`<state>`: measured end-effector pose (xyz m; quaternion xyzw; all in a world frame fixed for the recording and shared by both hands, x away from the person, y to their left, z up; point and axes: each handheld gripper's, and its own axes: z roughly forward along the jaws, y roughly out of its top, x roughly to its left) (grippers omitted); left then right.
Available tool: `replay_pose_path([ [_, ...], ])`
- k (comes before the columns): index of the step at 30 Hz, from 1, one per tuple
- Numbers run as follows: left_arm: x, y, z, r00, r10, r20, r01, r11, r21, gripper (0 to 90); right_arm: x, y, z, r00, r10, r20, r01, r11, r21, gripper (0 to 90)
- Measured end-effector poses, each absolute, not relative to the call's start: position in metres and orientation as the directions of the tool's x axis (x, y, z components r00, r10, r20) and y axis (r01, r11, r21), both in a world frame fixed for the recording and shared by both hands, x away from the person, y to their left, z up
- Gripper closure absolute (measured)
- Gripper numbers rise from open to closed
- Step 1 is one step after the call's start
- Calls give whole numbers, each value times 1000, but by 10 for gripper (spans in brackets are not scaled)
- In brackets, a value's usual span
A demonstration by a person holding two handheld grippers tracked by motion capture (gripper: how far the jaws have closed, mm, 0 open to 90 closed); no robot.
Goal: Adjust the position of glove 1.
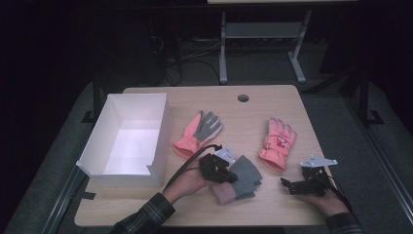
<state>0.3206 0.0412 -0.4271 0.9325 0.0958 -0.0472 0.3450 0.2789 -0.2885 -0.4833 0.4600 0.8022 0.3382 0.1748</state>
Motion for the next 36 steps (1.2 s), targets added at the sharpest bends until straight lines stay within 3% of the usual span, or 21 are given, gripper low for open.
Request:
replay_pose_path([
  [17, 321, 37, -439, 976, 128, -177, 211, -764, 610, 861, 279, -289, -483, -516, 856, 30, 619, 349, 703, 21],
  [21, 321, 37, -442, 974, 141, -179, 223, -758, 613, 821, 279, -289, -483, -516, 856, 30, 620, 348, 703, 22],
  [24, 319, 38, -439, 975, 150, -162, 218, -756, 617, 714, 279, -289, -483, -516, 856, 31, 620, 348, 703, 21],
  [31, 318, 43, -436, 958, 261, -120, 277, -731, 623, 261, 279, -289, -483, -516, 856, 31, 620, 348, 703, 21],
  [36, 318, 39, -444, 953, 280, -114, 289, -734, 614, 161, 279, -289, -483, -516, 856, 31, 620, 348, 703, 21],
])
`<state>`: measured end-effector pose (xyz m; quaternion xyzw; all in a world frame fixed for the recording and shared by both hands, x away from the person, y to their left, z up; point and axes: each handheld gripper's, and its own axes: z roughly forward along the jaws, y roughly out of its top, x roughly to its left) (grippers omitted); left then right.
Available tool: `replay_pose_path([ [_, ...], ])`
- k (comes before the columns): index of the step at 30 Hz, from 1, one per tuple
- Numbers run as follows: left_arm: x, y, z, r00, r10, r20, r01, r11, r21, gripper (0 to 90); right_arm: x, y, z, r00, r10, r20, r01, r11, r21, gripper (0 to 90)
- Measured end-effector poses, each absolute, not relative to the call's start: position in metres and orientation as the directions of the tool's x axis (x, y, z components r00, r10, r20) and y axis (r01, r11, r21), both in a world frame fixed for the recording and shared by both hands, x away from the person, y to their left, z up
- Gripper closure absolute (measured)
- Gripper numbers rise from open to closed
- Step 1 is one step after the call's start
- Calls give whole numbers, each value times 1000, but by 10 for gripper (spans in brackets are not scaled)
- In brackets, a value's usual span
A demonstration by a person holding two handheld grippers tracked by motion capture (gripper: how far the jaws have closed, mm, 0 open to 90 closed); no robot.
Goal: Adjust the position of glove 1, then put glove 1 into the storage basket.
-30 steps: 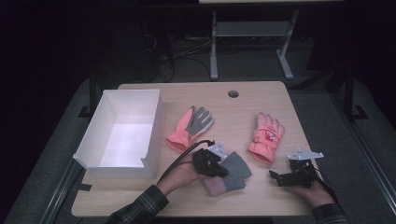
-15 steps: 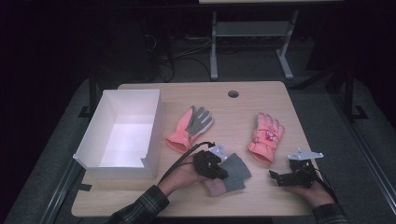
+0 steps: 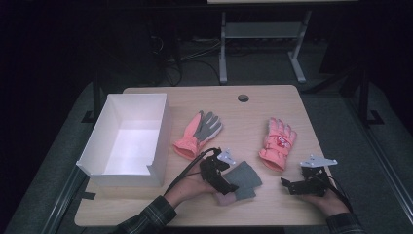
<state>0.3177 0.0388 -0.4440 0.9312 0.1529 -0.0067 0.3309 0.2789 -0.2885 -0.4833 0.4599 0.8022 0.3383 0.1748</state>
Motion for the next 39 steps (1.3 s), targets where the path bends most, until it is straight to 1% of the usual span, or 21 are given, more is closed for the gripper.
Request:
replay_pose_path([
  [2, 318, 37, -447, 950, 290, -120, 300, -731, 612, 144, 279, -289, -483, -516, 856, 30, 620, 348, 703, 21],
  [10, 321, 35, -458, 945, 281, -169, 324, -727, 606, 148, 279, -289, -483, -516, 856, 30, 619, 348, 704, 21],
  [15, 321, 36, -462, 945, 276, -177, 325, -721, 611, 165, 279, -289, -483, -516, 856, 30, 619, 348, 704, 21],
  [17, 321, 35, -462, 946, 275, -174, 323, -722, 612, 177, 279, -289, -483, -516, 856, 30, 619, 348, 704, 21],
  [18, 320, 35, -461, 946, 273, -174, 321, -722, 613, 201, 279, -289, -483, -516, 856, 30, 619, 349, 704, 21],
  [20, 320, 35, -461, 947, 271, -171, 318, -725, 611, 208, 279, -288, -483, -516, 856, 31, 620, 348, 703, 21],
  [24, 319, 34, -460, 952, 255, -172, 306, -730, 611, 282, 279, -288, -483, -516, 856, 30, 619, 348, 704, 21],
  [27, 317, 33, -459, 954, 236, -182, 298, -734, 610, 388, 279, -289, -483, -516, 856, 30, 619, 349, 703, 21],
  [28, 317, 33, -459, 955, 231, -185, 296, -736, 609, 410, 279, -289, -483, -516, 856, 30, 619, 349, 704, 21],
  [31, 318, 33, -459, 949, 223, -222, 313, -732, 605, 500, 279, -288, -483, -516, 856, 30, 619, 349, 704, 21],
  [32, 319, 32, -458, 947, 219, -236, 319, -734, 599, 569, 279, -288, -483, -516, 856, 30, 619, 349, 704, 21],
  [33, 319, 32, -458, 947, 216, -239, 318, -740, 592, 569, 279, -288, -483, -516, 856, 30, 619, 349, 704, 21],
  [36, 320, 31, -457, 942, 219, -254, 330, -745, 580, 636, 279, -288, -483, -516, 856, 30, 619, 349, 704, 21],
  [39, 318, 30, -455, 947, 217, -238, 318, -747, 584, 665, 279, -288, -483, -516, 856, 30, 619, 349, 704, 21],
])
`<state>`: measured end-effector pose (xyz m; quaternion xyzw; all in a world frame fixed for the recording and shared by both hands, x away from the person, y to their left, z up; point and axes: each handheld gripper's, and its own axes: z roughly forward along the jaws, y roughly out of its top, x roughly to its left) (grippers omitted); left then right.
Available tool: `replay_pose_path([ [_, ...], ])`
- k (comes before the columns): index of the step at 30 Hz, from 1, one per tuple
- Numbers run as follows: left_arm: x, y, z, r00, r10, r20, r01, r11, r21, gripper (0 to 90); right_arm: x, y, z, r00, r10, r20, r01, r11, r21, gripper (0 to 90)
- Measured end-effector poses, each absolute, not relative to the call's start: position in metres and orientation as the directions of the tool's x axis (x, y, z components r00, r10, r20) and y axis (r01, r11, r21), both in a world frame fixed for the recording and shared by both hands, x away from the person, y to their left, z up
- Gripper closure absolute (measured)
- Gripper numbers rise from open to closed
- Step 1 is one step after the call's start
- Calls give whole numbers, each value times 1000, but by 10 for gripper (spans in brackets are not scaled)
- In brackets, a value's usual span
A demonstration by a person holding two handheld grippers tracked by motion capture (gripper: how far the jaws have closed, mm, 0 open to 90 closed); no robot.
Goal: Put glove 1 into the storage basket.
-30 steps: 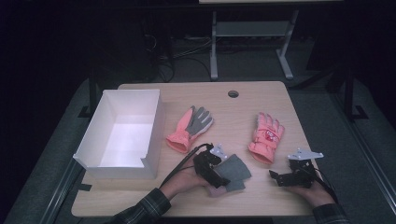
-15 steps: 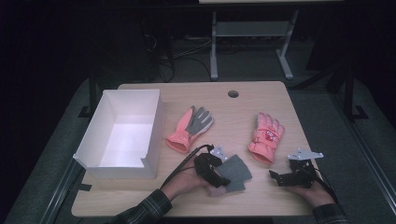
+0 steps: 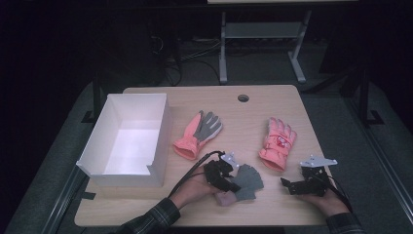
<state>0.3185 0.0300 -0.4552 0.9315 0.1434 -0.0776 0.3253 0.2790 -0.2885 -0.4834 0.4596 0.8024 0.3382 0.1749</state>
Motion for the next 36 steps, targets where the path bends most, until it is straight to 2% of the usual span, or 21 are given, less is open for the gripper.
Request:
replay_pose_path([
  [5, 320, 32, -451, 938, 220, -269, 341, -733, 589, 686, 279, -289, -483, -516, 856, 30, 619, 349, 704, 21],
  [17, 325, 44, -420, 933, 237, -270, 357, -690, 630, 693, 279, -288, -483, -516, 856, 31, 619, 348, 704, 21],
  [28, 336, 72, -380, 913, 331, -239, 403, -639, 655, 693, 279, -288, -483, -516, 856, 31, 619, 348, 704, 21],
  [36, 339, 87, -353, 907, 363, -214, 406, -622, 670, 692, 279, -289, -483, -516, 856, 30, 619, 348, 704, 21],
])
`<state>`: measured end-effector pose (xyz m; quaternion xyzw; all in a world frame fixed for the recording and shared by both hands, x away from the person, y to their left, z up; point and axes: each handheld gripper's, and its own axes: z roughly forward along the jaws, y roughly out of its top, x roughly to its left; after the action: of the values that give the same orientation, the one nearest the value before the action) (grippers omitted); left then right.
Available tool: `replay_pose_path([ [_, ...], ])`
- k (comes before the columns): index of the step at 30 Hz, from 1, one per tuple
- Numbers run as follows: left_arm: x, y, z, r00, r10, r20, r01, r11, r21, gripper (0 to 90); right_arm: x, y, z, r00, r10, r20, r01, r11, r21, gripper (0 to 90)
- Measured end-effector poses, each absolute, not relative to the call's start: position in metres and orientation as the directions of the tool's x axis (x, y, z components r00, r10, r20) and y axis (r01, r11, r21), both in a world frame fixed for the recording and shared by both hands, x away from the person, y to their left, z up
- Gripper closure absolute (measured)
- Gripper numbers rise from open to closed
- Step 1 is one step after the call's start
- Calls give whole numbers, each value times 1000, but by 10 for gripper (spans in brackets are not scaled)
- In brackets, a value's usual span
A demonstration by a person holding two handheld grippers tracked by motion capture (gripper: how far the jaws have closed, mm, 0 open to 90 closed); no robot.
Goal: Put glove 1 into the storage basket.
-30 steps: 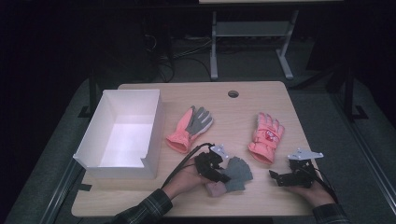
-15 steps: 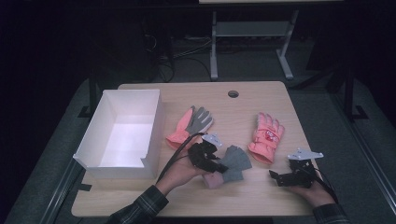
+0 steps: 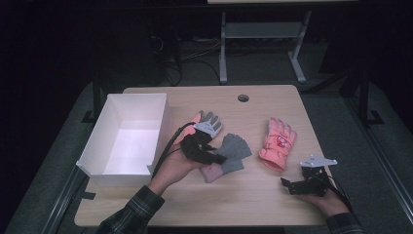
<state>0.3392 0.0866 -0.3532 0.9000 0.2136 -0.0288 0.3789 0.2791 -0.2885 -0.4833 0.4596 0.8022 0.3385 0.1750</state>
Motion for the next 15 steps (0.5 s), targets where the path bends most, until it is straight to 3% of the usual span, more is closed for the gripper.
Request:
replay_pose_path([
  [15, 354, 125, -308, 878, 440, -188, 432, -560, 707, 692, 279, -288, -483, -516, 856, 31, 619, 347, 704, 21],
])
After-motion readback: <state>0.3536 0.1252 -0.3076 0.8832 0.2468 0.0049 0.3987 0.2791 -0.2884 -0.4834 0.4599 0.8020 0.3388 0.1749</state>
